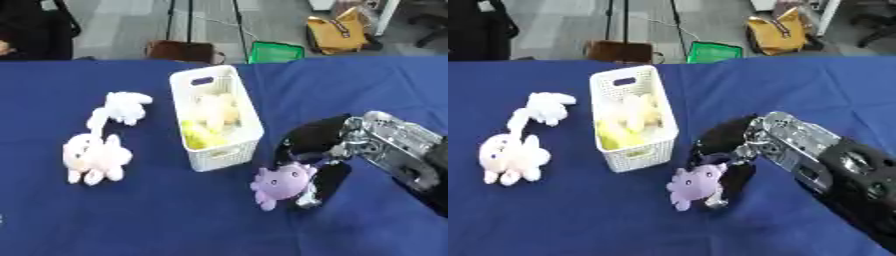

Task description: Pick up objects on the table and place them in the box.

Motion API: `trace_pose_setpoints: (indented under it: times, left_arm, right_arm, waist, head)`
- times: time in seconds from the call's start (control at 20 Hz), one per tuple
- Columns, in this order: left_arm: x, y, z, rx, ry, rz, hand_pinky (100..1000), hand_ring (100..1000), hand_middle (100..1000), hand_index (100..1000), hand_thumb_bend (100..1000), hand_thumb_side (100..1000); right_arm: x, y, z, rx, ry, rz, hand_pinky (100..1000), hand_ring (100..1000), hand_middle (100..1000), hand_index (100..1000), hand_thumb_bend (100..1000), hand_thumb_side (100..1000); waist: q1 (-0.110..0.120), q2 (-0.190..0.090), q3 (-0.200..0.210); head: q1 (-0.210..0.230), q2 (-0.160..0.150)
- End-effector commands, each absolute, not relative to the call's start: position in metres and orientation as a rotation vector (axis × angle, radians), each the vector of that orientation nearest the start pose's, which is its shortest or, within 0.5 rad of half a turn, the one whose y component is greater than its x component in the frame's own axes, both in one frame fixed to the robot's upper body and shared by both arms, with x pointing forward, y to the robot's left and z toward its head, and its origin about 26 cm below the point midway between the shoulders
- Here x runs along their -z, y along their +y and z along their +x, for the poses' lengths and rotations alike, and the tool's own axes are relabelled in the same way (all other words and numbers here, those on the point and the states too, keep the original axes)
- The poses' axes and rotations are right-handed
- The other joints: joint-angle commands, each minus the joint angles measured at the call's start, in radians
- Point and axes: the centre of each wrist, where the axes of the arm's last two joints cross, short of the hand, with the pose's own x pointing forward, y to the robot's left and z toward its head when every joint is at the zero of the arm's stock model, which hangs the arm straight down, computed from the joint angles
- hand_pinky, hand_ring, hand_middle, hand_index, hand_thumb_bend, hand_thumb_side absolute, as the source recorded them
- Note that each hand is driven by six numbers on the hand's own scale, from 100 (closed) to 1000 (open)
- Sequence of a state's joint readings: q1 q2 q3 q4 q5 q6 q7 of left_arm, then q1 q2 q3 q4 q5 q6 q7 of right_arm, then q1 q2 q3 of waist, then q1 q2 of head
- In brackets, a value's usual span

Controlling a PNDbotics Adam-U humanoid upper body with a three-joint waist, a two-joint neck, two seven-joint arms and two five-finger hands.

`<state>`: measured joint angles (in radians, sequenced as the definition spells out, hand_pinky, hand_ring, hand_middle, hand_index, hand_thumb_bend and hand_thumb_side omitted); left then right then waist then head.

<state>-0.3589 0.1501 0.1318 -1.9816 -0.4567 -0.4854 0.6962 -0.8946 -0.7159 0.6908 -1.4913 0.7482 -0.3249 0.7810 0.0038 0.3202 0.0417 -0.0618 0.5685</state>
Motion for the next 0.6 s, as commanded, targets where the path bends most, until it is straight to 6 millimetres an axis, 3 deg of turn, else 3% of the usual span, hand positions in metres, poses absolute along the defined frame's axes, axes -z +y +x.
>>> trace_pose_setpoints:
  times: [0.05,0.6]
  left_arm:
    - [-0.212,0.258,0.306,0.502,3.085,-0.774,526,533,716,749,100,521]
    - [-0.212,0.258,0.306,0.497,3.088,-0.772,526,533,717,747,100,521]
  right_arm:
    - [-0.230,-0.202,0.393,3.045,1.294,0.977,955,930,749,1000,522,841]
    - [-0.220,-0.207,0.401,3.002,1.351,1.034,932,901,690,958,496,795]
  waist:
    - [0.000,-0.016,-0.001]
    - [0.001,-0.011,0.003]
  head:
    - [-0.002,-0.015]
    - [-0.004,-0.018]
